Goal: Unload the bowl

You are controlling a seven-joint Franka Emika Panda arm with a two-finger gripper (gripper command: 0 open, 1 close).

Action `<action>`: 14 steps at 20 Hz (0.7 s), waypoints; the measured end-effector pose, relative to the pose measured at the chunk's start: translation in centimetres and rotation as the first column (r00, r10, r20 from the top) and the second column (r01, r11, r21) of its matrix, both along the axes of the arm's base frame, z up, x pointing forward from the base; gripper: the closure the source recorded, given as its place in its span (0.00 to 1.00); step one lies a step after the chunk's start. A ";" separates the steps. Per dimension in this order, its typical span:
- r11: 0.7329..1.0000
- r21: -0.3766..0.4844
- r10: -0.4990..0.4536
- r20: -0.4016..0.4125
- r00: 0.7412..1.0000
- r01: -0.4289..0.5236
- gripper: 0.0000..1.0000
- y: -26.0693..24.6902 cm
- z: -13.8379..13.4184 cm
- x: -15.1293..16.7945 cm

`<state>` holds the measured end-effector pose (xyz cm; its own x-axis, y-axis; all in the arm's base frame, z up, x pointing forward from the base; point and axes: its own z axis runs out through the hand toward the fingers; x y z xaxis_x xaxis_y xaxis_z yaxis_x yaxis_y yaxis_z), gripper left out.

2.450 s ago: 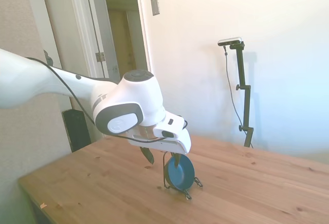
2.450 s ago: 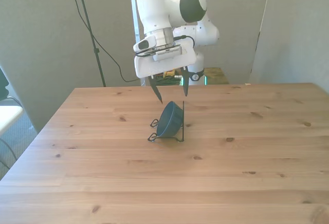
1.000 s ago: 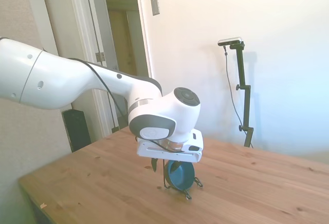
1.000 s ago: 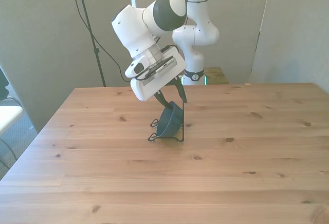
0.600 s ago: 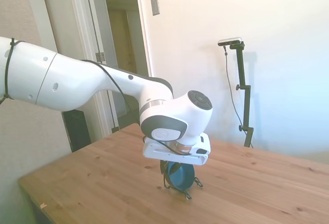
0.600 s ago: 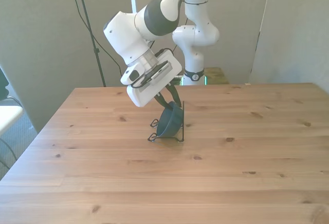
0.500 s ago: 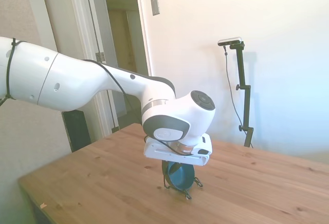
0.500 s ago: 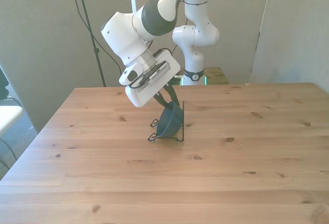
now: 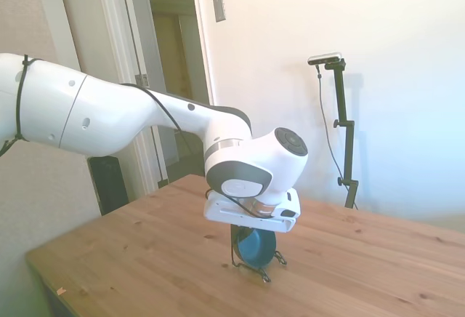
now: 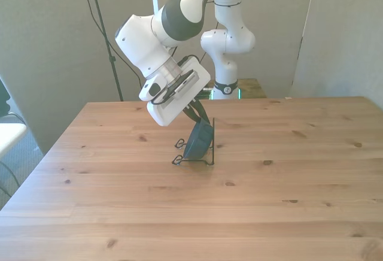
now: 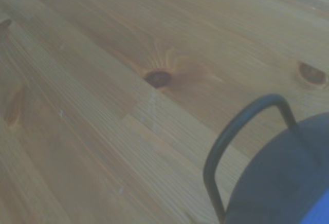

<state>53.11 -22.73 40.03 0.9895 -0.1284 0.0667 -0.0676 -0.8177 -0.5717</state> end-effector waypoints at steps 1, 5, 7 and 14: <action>1.000 0.003 0.002 0.005 1.000 -0.002 1.00 0.2 0.2 0.1; 1.000 0.010 0.009 0.020 1.000 -0.009 1.00 0.4 1.8 -0.1; 1.000 0.012 0.003 0.029 1.000 -0.003 1.00 0.3 3.1 -0.6; 0.999 -0.008 -0.051 0.024 0.998 0.051 1.00 3.7 7.1 -5.3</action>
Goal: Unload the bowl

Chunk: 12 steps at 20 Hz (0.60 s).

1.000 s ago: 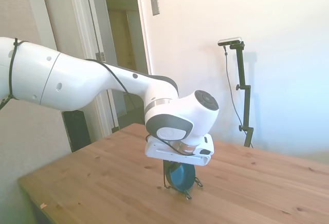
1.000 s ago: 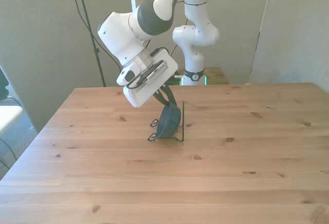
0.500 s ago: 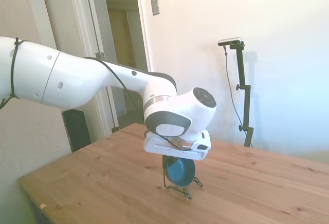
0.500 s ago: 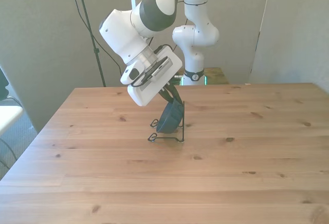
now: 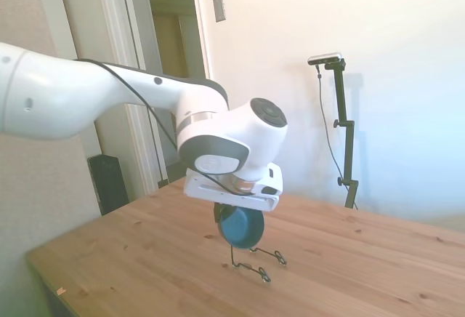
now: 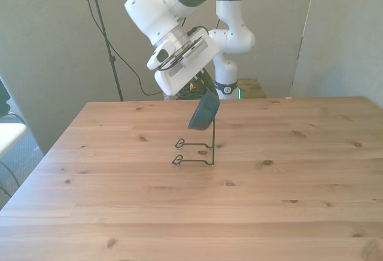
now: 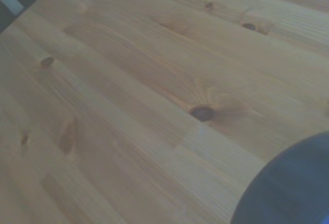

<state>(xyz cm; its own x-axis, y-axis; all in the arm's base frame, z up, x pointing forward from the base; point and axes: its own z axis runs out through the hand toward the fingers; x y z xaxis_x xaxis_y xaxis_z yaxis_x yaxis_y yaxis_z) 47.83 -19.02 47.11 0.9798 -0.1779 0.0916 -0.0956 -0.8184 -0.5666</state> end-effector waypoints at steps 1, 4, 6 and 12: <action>1.000 -0.017 0.000 0.003 1.000 0.000 1.00 1.1 0.4 -0.9; 0.998 -0.057 0.000 0.003 1.000 0.000 1.00 5.1 0.7 -3.4; 0.996 -0.089 -0.005 -0.010 1.000 0.004 1.00 8.0 0.1 -4.7; 0.974 -0.216 -0.092 -0.072 0.993 0.075 1.00 15.1 -3.5 -7.9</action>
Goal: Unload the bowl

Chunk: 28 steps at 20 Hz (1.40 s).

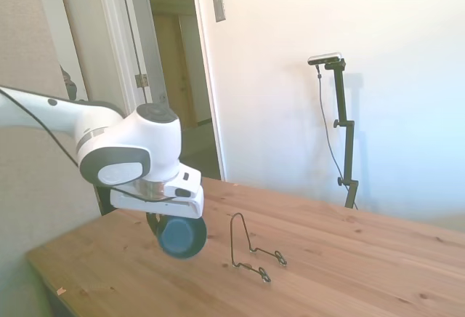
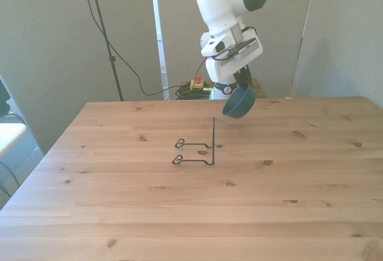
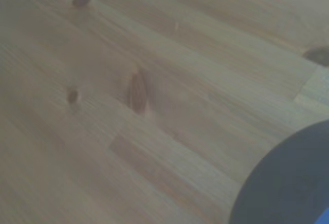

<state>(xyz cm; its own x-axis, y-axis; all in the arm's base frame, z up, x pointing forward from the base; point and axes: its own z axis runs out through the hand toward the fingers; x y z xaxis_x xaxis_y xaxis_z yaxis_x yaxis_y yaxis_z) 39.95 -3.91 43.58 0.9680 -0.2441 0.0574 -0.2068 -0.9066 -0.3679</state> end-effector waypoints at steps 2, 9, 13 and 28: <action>0.998 -0.050 -0.050 -0.019 0.999 0.049 1.00 1.7 -1.4 -0.8; 0.959 -0.181 -0.227 -0.037 0.973 0.217 1.00 4.9 -4.5 -1.3; 0.922 -0.254 -0.309 -0.034 0.951 0.291 1.00 6.0 -6.1 -0.2; 0.881 -0.337 -0.373 -0.062 0.926 0.332 0.00 7.0 -8.2 2.0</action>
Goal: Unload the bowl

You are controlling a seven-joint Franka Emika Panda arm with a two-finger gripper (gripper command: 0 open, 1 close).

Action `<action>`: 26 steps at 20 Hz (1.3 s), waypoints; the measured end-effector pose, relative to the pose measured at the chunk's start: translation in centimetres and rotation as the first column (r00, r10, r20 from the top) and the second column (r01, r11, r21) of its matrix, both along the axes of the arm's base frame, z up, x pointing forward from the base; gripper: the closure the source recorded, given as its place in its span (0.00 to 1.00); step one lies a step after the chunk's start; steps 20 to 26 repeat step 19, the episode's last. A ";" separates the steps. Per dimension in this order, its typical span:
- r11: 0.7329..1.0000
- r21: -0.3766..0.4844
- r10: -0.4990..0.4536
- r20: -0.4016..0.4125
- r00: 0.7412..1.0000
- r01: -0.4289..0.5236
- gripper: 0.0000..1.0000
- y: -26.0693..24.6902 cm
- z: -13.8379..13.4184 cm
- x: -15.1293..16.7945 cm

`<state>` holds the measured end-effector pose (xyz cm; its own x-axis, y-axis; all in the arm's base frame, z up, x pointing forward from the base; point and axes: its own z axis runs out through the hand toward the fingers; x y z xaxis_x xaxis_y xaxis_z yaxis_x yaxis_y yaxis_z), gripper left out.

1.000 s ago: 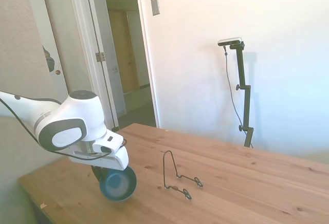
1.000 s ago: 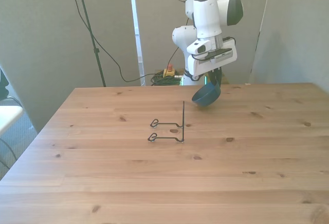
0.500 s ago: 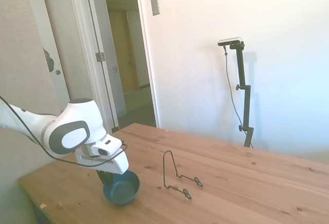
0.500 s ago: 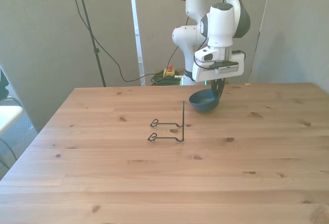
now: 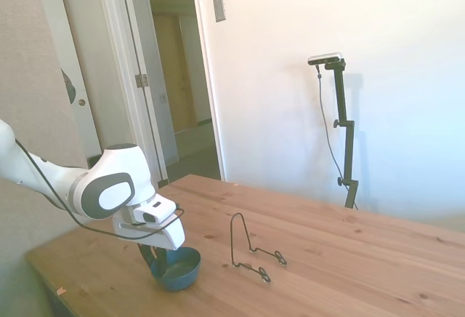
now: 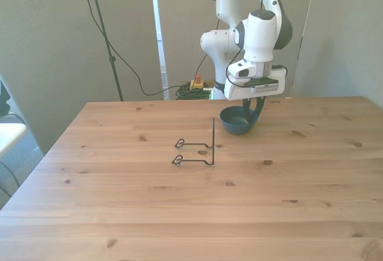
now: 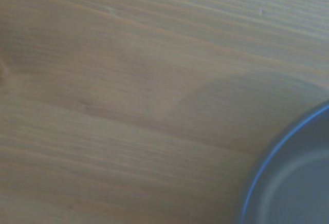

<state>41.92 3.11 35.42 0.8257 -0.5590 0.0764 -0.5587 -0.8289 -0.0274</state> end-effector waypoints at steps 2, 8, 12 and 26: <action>1.000 0.000 -0.005 0.000 1.000 0.005 0.00 0.0 0.0 0.0; 0.999 -0.013 -0.039 0.010 0.999 0.039 0.00 0.0 0.4 0.1; 0.995 -0.036 -0.097 0.034 0.995 0.098 0.00 0.0 1.2 0.2; 0.982 -0.055 -0.178 0.048 0.983 0.180 0.00 -0.5 6.6 -1.7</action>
